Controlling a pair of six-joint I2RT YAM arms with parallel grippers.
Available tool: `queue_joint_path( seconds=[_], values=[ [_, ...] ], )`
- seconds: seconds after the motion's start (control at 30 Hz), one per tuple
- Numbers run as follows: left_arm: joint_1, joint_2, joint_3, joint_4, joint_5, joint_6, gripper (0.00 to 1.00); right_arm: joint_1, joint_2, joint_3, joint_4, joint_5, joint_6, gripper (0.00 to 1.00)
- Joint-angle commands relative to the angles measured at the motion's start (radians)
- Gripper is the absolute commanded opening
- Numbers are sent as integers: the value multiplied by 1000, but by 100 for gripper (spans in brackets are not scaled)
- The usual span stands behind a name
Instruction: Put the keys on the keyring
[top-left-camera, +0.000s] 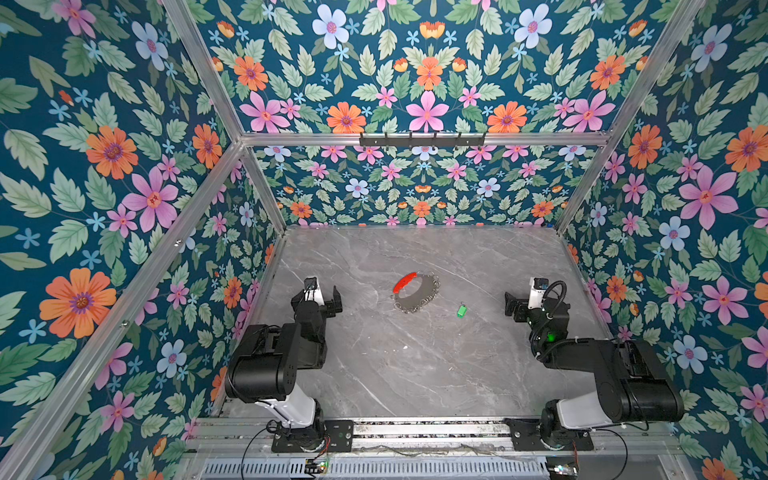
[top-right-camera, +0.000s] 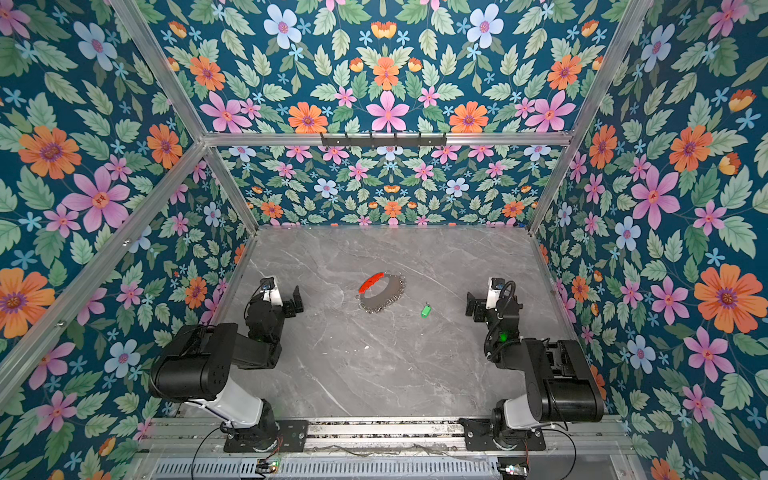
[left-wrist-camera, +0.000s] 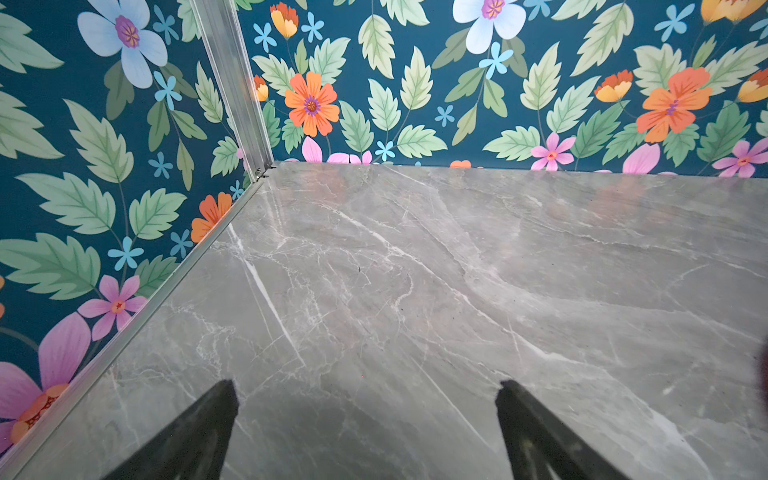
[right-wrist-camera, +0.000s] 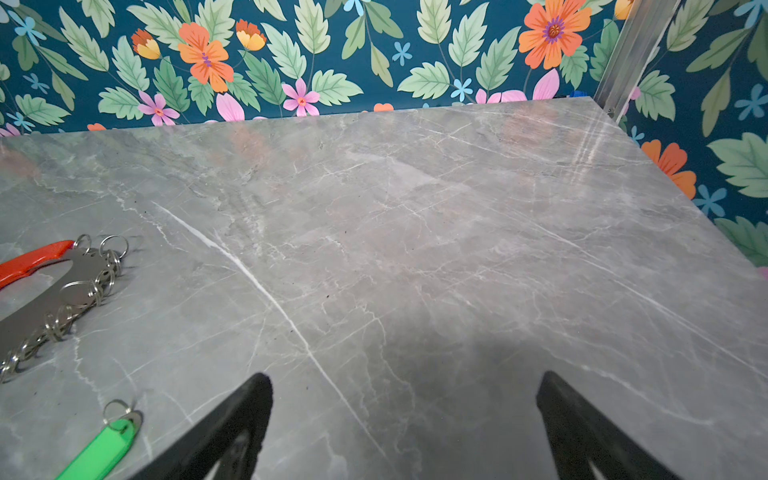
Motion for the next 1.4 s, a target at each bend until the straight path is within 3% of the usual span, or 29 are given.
queue_joint_path(
  seconds=[0.0, 0.23, 0.37, 0.43, 0.53, 0.6, 0.67, 0.77, 0.87, 0.93, 1.0, 1.07, 1.17, 1.2, 1.27, 1.37],
  values=[
    [-2, 0, -3, 18, -12, -1, 100, 1, -3, -1, 23, 6, -9, 99],
    [-32, -18, -53, 104, -47, 26, 100, 9, -6, -77, 177, -15, -21, 99],
    [-49, -101, -50, 32, -75, 33, 100, 12, -11, -83, 177, -67, -50, 99],
    [-67, -180, 15, -190, -103, 22, 100, 22, -12, -89, 192, -53, -58, 99],
    [-93, -261, 187, -568, -125, -99, 100, 52, -61, -143, 254, -45, -92, 99],
    [-113, -288, 281, -751, -99, -190, 100, 108, -184, -127, 113, 42, -125, 99],
    [-136, -309, 380, -937, -65, -267, 100, 170, -362, -39, -233, 77, -141, 99],
    [-154, -342, 463, -1064, 21, -278, 100, 179, -484, 93, -541, 187, 140, 99],
    [-156, -409, 487, -1096, 80, -267, 100, 179, -514, 227, -841, 312, 437, 99],
    [-156, -448, 467, -1064, 68, -305, 100, 178, -520, 245, -898, 380, 568, 99],
    [-156, -459, 420, -1005, -13, -433, 100, 172, -510, 192, -883, 437, 738, 99],
    [-147, -443, 381, -907, 16, -550, 100, 143, -479, 125, -753, 304, 719, 99],
    [-153, -406, 422, -896, 175, -509, 100, 197, -392, 92, -668, 249, 669, 99],
    [-174, -397, 434, -901, 181, -497, 100, 215, -362, 84, -645, 257, 666, 99],
    [-271, -371, 464, -917, 125, -423, 100, 223, -288, 96, -563, 145, 664, 98],
    [-408, -273, 531, -932, 68, -322, 98, 279, -212, 179, -586, 98, 630, 96]
  ],
)
